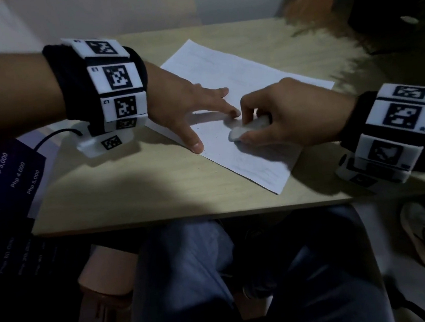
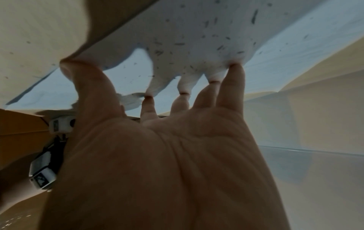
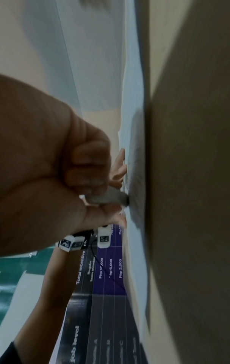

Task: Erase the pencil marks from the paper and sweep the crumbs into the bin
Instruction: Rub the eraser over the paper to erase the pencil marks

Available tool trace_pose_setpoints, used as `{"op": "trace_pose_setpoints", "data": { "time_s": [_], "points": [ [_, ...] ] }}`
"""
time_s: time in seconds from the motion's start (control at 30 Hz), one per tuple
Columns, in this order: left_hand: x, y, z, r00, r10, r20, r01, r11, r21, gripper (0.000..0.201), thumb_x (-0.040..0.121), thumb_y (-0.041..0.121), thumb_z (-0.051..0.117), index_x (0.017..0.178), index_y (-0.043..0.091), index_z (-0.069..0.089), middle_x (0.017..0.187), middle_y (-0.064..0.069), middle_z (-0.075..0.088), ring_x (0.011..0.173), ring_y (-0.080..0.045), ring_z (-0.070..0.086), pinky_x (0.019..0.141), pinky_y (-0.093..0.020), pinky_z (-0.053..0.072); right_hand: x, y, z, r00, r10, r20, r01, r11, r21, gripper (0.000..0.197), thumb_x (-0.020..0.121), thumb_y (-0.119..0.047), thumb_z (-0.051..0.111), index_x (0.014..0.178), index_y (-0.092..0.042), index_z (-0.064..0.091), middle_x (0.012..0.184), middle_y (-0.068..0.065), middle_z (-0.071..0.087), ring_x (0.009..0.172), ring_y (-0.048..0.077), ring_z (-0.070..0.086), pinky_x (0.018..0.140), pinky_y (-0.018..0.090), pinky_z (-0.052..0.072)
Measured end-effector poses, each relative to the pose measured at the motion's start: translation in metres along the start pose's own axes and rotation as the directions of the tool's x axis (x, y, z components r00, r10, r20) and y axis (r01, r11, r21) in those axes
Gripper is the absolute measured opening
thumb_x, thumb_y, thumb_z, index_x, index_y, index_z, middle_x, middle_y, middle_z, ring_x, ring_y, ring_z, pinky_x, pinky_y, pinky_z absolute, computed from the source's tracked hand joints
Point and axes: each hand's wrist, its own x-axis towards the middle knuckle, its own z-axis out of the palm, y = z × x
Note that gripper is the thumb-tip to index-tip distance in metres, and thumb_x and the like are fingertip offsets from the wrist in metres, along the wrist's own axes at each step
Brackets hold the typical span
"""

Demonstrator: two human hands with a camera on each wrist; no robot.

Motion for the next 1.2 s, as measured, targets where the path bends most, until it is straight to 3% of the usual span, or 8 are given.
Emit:
{"op": "trace_pose_setpoints", "data": {
  "time_s": [0.17,0.3,0.47,0.6,0.77,0.93,1.1,1.2],
  "points": [
    [0.0,0.001,0.0,1.0,-0.004,0.003,0.004,1.0,0.015,0.099,0.083,0.065,0.066,0.151,0.063,-0.005,0.165,0.021,-0.021,0.157,-0.018,0.001,0.124,-0.044,0.012,-0.005,-0.006,-0.002,0.971,-0.068,0.228,0.04,0.991,0.126,0.026,0.078,-0.051,0.076,0.087,-0.029,0.064,0.068,-0.007,0.059,0.064,0.005,0.053,0.058,0.018,0.039],
    [0.001,0.0,0.0,1.0,0.003,0.008,-0.003,0.999,0.033,0.095,0.083,0.067,0.063,0.15,0.064,-0.004,0.164,0.019,-0.024,0.157,-0.02,0.0,0.124,-0.047,0.014,0.003,0.002,-0.001,1.0,0.007,0.022,-0.007,1.0,-0.002,0.036,0.078,-0.059,0.066,0.09,-0.025,0.063,0.071,-0.01,0.06,0.064,0.002,0.053,0.061,0.028,0.039],
    [0.001,0.0,0.001,1.0,0.002,0.017,-0.003,0.999,0.04,0.094,0.082,0.068,0.063,0.146,0.069,-0.006,0.164,0.021,-0.025,0.157,-0.02,-0.002,0.124,-0.048,0.014,-0.003,-0.007,0.0,0.968,-0.078,0.239,0.045,0.989,0.14,0.029,0.079,-0.052,0.074,0.087,-0.026,0.063,0.071,-0.004,0.063,0.065,0.008,0.055,0.061,0.021,0.041],
    [0.001,0.001,0.001,1.0,0.002,0.01,-0.003,0.999,0.054,0.092,0.084,0.066,0.062,0.149,0.065,-0.003,0.164,0.018,-0.026,0.157,-0.023,0.001,0.124,-0.047,0.017,0.004,0.002,0.0,1.0,0.004,0.026,-0.004,1.0,-0.003,0.035,0.08,-0.059,0.067,0.09,-0.026,0.063,0.07,-0.009,0.06,0.062,0.002,0.052,0.059,0.026,0.037],
    [0.001,0.002,0.002,1.0,-0.002,0.013,0.002,0.998,0.063,0.093,0.084,0.067,0.062,0.147,0.068,-0.007,0.164,0.02,-0.026,0.157,-0.022,-0.001,0.123,-0.046,0.016,-0.003,-0.007,0.0,0.966,-0.066,0.25,0.032,0.99,0.137,0.031,0.076,-0.057,0.073,0.085,-0.029,0.063,0.073,-0.003,0.063,0.066,0.008,0.055,0.061,0.023,0.042],
    [0.001,0.003,0.002,1.0,-0.011,0.007,0.01,0.998,0.06,0.092,0.085,0.065,0.063,0.148,0.067,-0.004,0.164,0.019,-0.026,0.157,-0.025,0.0,0.123,-0.047,0.017,0.007,0.004,-0.001,1.0,-0.003,0.024,0.003,1.0,-0.002,0.035,0.08,-0.062,0.066,0.085,-0.028,0.06,0.071,-0.006,0.062,0.063,0.005,0.054,0.062,0.031,0.04],
    [-0.001,0.003,0.002,1.0,-0.008,0.018,0.007,0.999,0.039,0.092,0.084,0.065,0.063,0.145,0.07,-0.006,0.164,0.019,-0.025,0.157,-0.024,-0.003,0.123,-0.045,0.013,0.0,-0.004,-0.001,0.965,-0.053,0.258,0.016,0.989,0.144,0.035,0.074,-0.059,0.072,0.084,-0.027,0.062,0.072,-0.002,0.063,0.064,0.009,0.054,0.062,0.025,0.041],
    [-0.001,0.003,0.001,1.0,-0.009,0.025,0.008,1.0,0.019,0.093,0.08,0.07,0.06,0.148,0.067,-0.003,0.163,0.021,-0.027,0.156,-0.023,-0.007,0.124,-0.047,0.011,0.006,0.004,-0.002,0.995,0.022,0.1,-0.026,0.999,0.042,0.039,0.076,-0.066,0.066,0.084,-0.028,0.061,0.069,-0.008,0.061,0.063,0.005,0.054,0.063,0.029,0.039]
  ]
}}
